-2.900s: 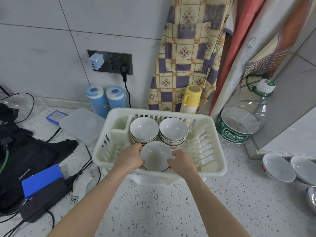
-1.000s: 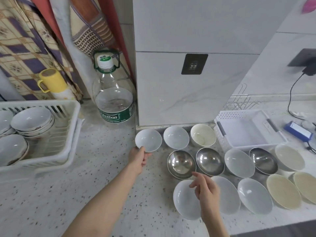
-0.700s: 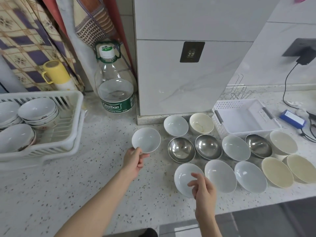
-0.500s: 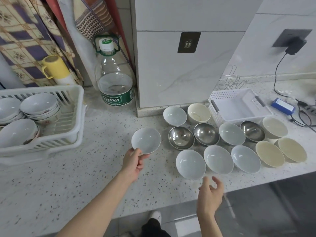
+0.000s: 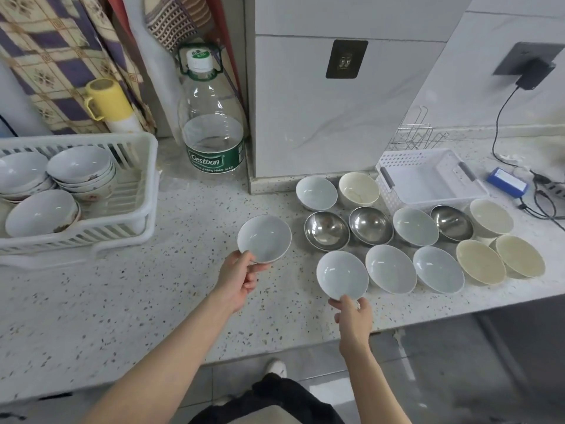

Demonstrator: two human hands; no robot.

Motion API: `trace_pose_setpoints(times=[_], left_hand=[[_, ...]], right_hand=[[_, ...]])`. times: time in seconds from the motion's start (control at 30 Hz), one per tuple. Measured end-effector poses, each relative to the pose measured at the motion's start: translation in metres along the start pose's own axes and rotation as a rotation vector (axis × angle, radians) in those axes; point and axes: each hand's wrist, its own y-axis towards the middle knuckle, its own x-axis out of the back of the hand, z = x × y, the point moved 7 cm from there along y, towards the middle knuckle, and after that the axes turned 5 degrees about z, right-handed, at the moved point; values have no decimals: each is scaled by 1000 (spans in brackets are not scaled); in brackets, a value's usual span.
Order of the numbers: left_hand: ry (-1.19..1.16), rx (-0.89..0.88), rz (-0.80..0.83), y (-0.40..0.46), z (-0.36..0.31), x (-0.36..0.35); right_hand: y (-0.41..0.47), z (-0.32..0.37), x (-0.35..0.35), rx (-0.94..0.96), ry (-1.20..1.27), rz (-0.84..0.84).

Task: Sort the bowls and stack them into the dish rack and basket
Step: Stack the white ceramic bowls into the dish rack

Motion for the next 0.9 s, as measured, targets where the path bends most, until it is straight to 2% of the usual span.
trace_pose_setpoints(times=[0.13, 0.47, 0.73, 0.9], left_hand=[[4, -40, -20, -3, -11, 0], [-30, -229, -87, -40, -66, 45], [-121, -422, -207, -88, -135, 158], [-119, -517, -299, -111, -189, 256]], right_hand=[[-6, 1, 0, 63, -17, -32], [-25, 42, -70, 211, -62, 159], [-84, 79, -177, 297, 101, 360], [-129, 99, -262, 354, 60, 458]])
